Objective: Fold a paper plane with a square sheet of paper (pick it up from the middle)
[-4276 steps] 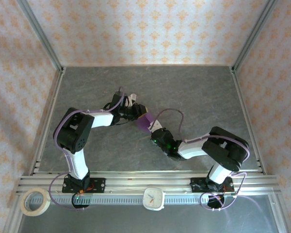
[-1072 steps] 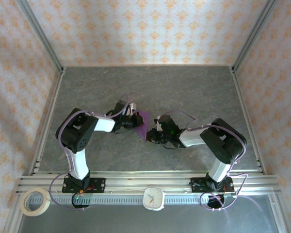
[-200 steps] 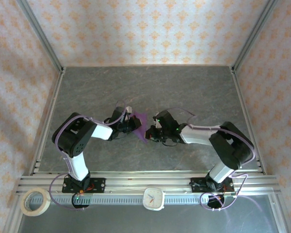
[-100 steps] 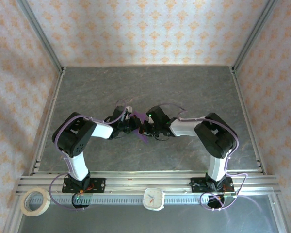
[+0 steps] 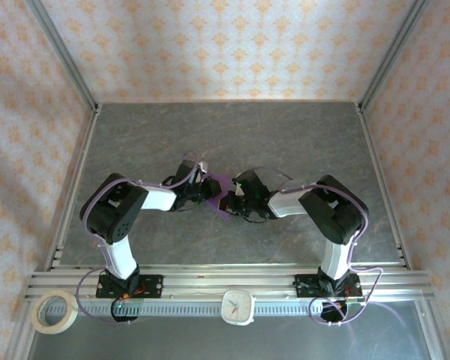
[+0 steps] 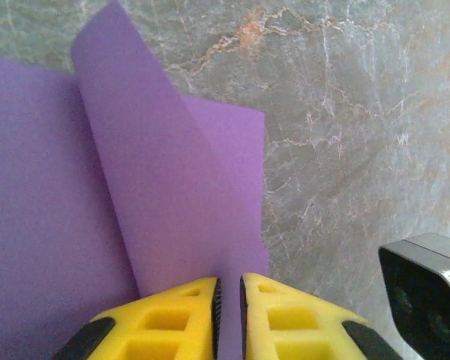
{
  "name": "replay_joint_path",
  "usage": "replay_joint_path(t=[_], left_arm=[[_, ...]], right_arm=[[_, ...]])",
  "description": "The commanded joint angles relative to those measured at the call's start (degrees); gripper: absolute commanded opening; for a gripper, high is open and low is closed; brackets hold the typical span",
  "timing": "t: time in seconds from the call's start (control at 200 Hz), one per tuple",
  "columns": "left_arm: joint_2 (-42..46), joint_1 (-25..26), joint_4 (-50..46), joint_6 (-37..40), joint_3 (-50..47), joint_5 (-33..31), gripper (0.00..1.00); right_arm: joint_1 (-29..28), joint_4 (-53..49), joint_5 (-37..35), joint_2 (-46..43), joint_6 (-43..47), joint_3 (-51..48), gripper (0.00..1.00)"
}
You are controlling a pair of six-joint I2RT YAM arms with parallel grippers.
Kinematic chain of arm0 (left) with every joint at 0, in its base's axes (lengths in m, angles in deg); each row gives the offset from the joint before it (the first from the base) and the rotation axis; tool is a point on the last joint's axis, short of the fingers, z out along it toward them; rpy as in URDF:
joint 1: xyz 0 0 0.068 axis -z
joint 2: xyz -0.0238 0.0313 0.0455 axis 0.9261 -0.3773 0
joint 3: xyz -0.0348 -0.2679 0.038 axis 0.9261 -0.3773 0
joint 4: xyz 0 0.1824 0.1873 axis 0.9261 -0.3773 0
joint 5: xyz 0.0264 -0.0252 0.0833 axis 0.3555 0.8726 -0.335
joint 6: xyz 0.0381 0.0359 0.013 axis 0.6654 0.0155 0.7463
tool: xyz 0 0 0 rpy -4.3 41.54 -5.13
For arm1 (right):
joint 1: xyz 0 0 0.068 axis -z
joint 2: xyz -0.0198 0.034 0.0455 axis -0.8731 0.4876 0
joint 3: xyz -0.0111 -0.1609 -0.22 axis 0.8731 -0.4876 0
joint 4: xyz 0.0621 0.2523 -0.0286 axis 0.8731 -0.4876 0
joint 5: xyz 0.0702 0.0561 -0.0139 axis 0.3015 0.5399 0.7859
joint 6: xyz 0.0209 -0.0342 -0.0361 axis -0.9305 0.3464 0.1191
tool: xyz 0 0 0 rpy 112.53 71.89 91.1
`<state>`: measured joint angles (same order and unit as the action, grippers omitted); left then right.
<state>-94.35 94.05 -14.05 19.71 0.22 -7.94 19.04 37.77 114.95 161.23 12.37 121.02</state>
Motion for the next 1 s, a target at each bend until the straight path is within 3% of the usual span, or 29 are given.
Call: replay_joint_path(t=[0.0, 0.155, 0.44, 0.776, 0.996], left_arm=[[3.4, -0.4, -4.0, 4.5, 1.7, 0.3, 0.14], [4.5, -0.3, -4.5, 6.0, 0.6, 3.8, 0.00], [0.4, -0.2, -4.8, 7.4, 0.0, 8.8, 0.00], [-4.3, -0.2, -10.1, 5.8, 1.4, 1.0, 0.00], [-4.3, -0.2, -9.1, 6.1, 0.5, 2.2, 0.00]], right_arm=[[0.3, -6.7, -1.0, 1.2, -0.3, -2.8, 0.00], [0.6, -7.0, -1.4, 1.4, -0.3, -2.5, 0.00], [0.6, -7.0, -1.5, 1.5, -0.5, -2.7, 0.00], [0.7, -7.1, -1.3, -3.0, 0.1, -1.3, 0.00], [1.2, -8.8, -1.5, -6.5, -3.8, 3.4, 0.00]])
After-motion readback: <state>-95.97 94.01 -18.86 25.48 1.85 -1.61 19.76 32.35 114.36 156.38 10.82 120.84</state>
